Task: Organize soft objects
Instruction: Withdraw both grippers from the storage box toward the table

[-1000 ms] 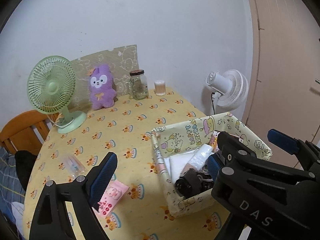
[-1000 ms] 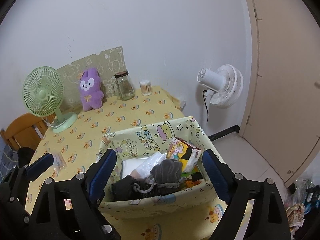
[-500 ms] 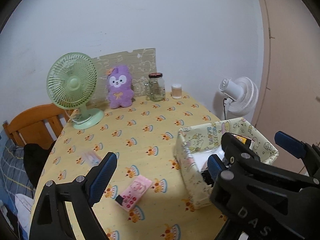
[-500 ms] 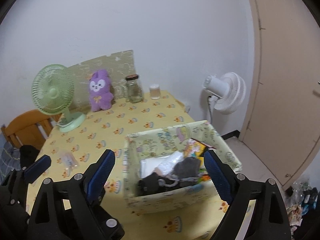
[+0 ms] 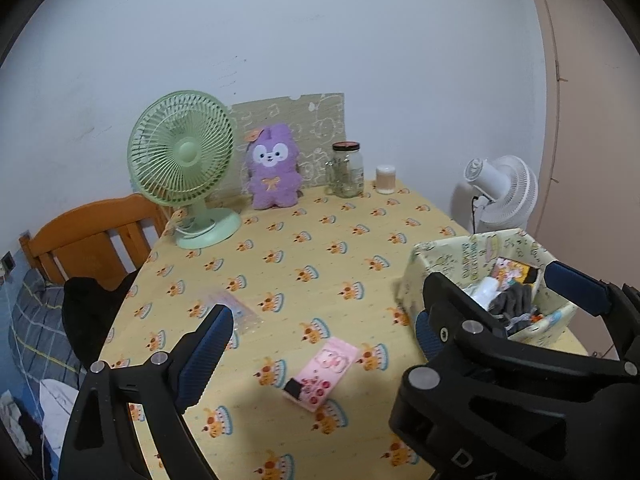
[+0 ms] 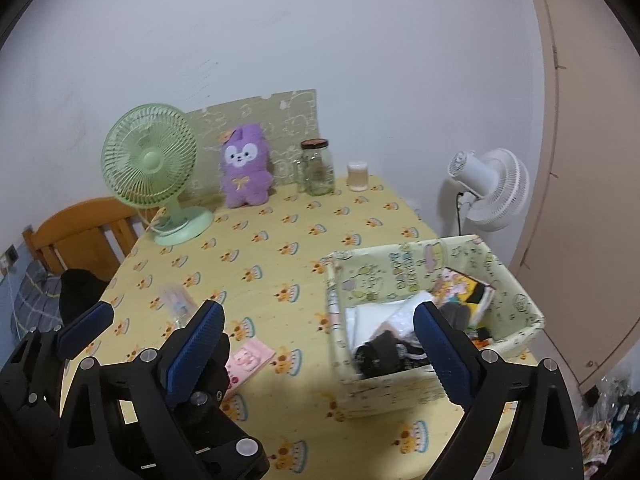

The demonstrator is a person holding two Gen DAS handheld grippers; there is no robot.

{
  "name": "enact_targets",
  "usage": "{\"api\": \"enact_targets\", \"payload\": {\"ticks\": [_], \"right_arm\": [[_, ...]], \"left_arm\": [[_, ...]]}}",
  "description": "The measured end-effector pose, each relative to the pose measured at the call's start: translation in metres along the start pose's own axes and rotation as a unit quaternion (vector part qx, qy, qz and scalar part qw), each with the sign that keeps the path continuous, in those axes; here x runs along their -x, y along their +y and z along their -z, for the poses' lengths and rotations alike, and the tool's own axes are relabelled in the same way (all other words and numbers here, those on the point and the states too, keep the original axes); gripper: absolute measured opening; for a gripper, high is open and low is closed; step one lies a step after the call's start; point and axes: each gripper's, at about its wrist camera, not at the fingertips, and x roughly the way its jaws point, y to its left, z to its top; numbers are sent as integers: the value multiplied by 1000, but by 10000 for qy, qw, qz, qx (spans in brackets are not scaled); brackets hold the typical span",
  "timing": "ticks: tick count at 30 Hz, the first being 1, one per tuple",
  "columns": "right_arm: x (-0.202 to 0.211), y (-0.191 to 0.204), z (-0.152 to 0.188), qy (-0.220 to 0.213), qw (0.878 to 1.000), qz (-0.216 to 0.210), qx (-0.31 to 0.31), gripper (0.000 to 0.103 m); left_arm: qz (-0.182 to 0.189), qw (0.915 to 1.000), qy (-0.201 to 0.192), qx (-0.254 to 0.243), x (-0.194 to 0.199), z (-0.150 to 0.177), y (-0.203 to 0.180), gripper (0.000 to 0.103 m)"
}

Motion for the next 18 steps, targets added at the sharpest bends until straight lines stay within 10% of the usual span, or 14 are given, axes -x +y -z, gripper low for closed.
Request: {"api": "enact_targets", "payload": {"ticks": [18], "right_arm": [[-50, 53, 23, 384, 9988, -175, 236, 98]], "left_arm": [[-167, 9990, 334, 260, -39, 33, 50, 94]]}}
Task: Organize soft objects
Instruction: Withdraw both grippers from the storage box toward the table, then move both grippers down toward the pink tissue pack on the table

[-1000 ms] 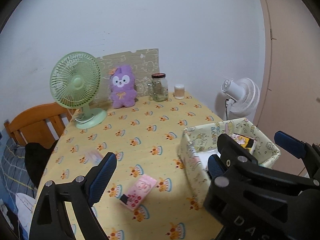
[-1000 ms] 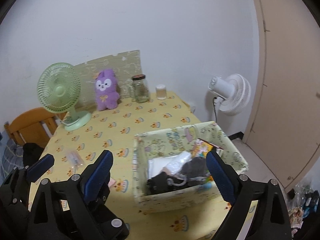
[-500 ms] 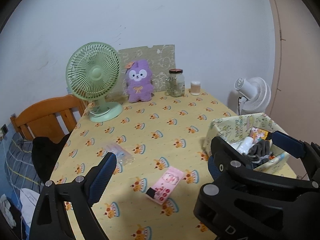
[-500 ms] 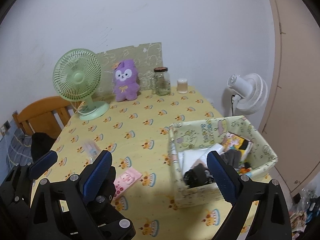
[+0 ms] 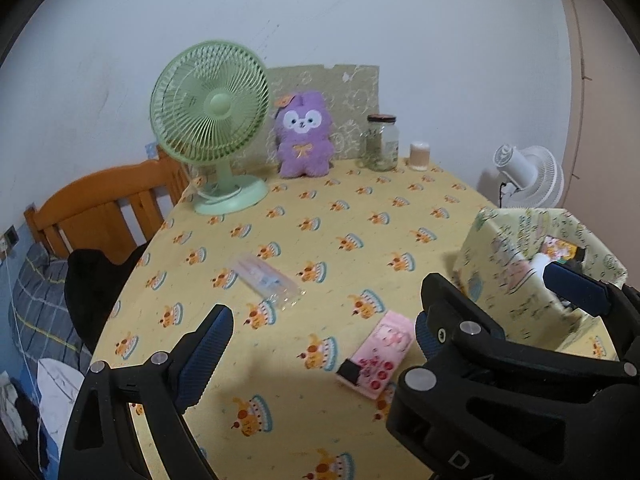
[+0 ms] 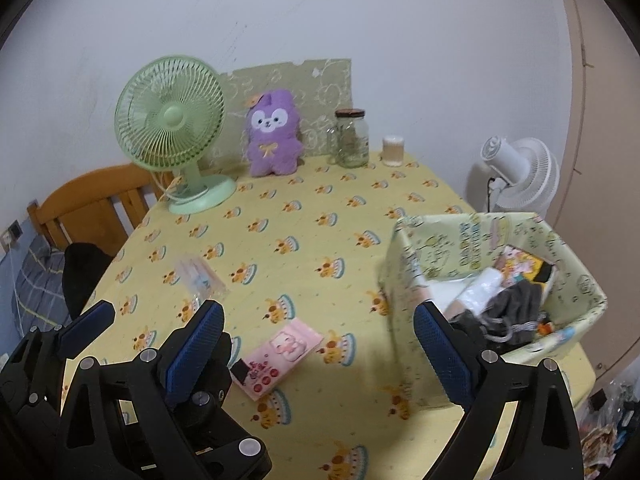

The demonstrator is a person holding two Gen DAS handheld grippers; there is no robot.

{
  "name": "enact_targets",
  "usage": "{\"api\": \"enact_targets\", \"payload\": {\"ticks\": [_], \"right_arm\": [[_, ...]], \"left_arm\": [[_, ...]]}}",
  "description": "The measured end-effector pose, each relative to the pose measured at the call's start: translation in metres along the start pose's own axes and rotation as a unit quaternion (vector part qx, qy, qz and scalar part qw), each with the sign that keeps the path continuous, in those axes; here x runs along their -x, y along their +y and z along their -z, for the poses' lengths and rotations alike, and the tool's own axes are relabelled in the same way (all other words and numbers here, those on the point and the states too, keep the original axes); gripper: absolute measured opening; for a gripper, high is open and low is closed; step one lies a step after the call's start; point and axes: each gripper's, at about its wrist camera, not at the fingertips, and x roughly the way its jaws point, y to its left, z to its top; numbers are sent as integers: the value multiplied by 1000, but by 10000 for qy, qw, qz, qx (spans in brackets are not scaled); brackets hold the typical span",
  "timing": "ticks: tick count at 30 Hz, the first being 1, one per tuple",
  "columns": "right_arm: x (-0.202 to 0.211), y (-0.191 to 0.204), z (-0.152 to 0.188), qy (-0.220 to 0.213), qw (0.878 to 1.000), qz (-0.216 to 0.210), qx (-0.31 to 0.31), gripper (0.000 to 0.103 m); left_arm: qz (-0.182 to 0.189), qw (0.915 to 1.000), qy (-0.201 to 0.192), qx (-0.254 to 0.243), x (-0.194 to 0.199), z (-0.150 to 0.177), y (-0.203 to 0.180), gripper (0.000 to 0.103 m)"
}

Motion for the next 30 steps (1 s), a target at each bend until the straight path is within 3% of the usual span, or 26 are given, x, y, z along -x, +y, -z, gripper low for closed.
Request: {"api": "enact_targets", "payload": {"ticks": [15, 22, 29, 30], "right_arm": [[-64, 24, 21, 866, 9962, -123, 15, 97], [-83, 27, 27, 1163, 9932, -73, 7, 96], [-104, 32, 35, 1659, 9855, -341, -2, 83], [-107, 34, 37, 1700, 9849, -320, 55, 71]], "left_arm": [[-421, 9968, 641, 234, -47, 29, 33, 90], [-407, 9953, 852, 208, -63, 36, 37, 89], [-353, 9918, 1203, 253, -79, 45, 40, 87], [-394, 9912, 1240, 237, -81, 47, 40, 87]]}}
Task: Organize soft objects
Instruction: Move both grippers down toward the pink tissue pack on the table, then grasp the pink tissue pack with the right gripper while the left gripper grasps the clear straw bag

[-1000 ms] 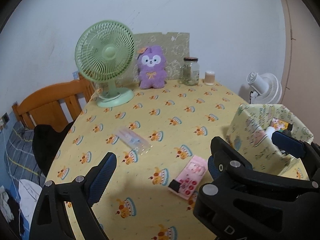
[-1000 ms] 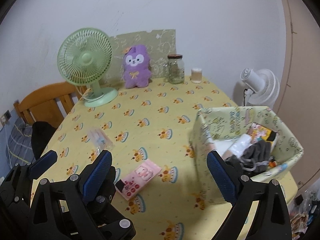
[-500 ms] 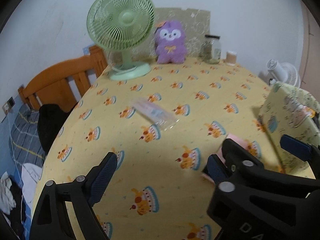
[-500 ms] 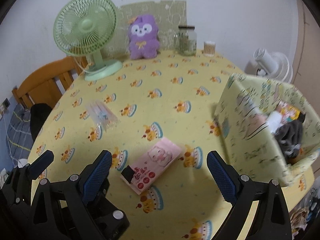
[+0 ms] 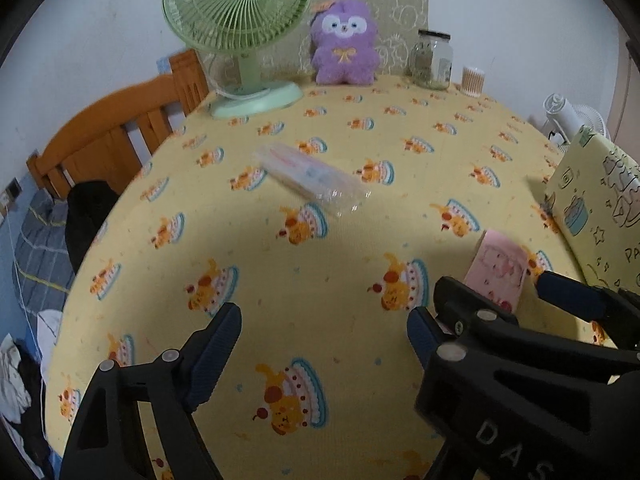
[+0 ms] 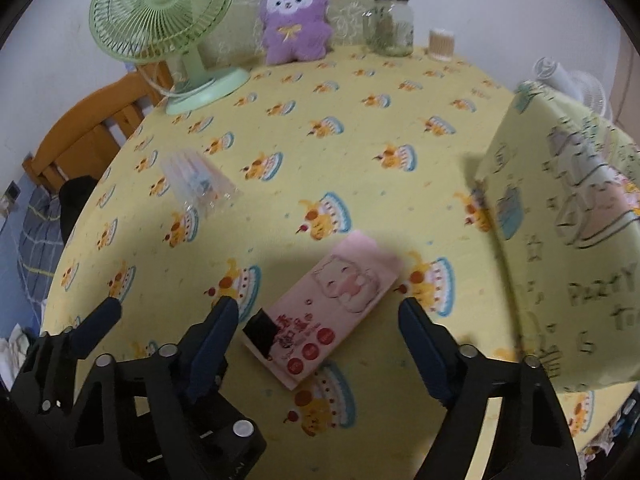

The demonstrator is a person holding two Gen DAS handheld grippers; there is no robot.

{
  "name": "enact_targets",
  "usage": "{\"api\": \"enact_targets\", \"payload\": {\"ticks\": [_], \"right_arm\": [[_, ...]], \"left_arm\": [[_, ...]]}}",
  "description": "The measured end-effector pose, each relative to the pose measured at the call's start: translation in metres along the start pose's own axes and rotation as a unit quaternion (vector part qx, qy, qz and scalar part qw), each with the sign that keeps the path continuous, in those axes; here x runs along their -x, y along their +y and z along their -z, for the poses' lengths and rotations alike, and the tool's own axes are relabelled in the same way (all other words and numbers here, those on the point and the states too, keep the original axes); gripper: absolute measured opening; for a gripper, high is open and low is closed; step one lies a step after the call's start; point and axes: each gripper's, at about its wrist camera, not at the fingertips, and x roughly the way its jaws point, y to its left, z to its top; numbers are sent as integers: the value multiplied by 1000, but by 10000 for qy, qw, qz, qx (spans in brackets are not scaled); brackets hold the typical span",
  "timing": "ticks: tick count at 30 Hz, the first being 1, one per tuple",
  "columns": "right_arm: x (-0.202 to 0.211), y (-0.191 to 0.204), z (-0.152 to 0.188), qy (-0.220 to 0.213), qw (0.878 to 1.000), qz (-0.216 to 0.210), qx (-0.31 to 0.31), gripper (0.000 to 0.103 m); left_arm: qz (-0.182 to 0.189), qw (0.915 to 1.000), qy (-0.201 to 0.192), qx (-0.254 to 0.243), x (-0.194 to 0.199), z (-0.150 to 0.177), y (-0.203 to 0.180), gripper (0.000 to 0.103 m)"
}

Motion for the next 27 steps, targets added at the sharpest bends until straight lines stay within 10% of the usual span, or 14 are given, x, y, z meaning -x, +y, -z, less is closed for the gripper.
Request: {"api": "enact_targets", "payload": {"ticks": [27], "right_arm": [[-8, 4, -21, -414, 9984, 206, 334, 41]], "left_arm": [[255, 9996, 4, 156, -9, -23, -5, 88]]}}
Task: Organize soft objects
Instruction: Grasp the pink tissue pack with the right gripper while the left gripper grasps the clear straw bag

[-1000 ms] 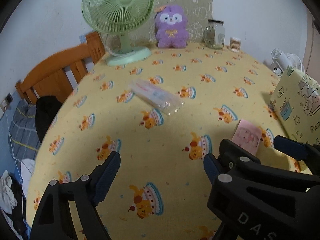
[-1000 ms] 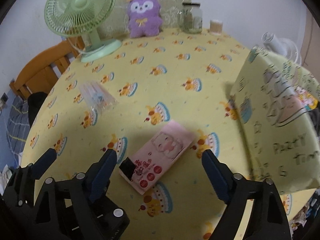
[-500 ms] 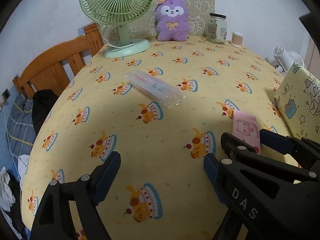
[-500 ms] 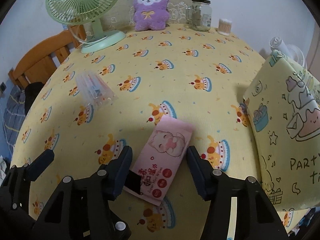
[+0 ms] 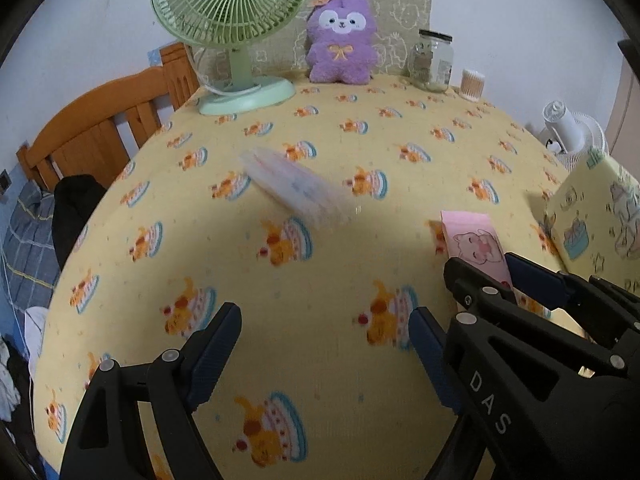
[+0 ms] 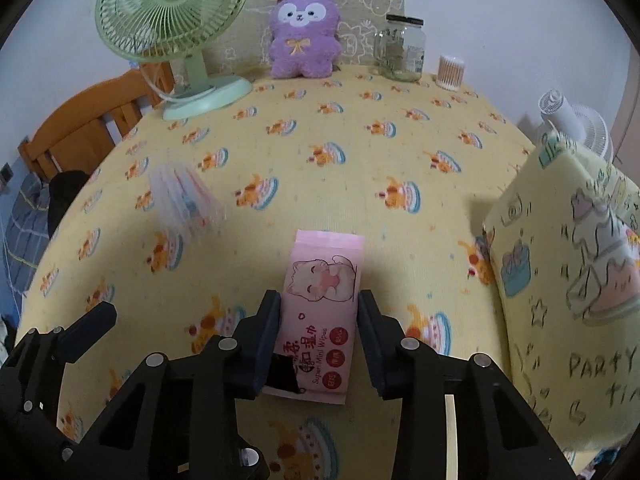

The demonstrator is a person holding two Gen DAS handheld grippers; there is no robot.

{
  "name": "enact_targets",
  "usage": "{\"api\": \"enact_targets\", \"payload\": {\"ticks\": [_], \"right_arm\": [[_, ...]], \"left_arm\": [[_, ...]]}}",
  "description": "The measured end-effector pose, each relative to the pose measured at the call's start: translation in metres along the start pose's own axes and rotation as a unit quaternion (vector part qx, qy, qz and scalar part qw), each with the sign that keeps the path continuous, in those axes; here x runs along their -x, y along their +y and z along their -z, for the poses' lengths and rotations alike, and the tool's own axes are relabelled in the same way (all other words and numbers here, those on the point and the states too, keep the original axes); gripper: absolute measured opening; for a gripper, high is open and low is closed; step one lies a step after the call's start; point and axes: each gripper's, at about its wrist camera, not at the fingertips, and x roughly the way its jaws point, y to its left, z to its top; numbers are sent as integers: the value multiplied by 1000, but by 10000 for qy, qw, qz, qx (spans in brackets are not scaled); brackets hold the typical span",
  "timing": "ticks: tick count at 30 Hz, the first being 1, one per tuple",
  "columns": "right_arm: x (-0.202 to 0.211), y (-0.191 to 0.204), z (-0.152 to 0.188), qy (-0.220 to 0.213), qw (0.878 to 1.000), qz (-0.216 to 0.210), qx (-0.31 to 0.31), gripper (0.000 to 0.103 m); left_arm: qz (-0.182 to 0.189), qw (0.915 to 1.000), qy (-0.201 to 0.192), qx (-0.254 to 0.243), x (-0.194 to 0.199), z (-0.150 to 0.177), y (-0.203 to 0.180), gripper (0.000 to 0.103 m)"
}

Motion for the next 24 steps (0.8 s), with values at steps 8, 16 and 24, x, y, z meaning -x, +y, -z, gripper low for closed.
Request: {"api": "enact_targets", "payload": {"ticks": [8, 16, 24], "right_arm": [[7, -2, -32, -284, 9994, -151, -98, 42], [6, -9, -55, -508, 9980, -204, -331, 42], [-8, -11, -71, -564, 9972, -128, -483, 42]], "left_arm": [[-138, 9995, -246, 115, 2, -33, 4, 88], [-300, 9989, -334, 147, -4, -60, 3, 88], [-310, 9987, -122, 382, -29, -75, 8, 88]]}}
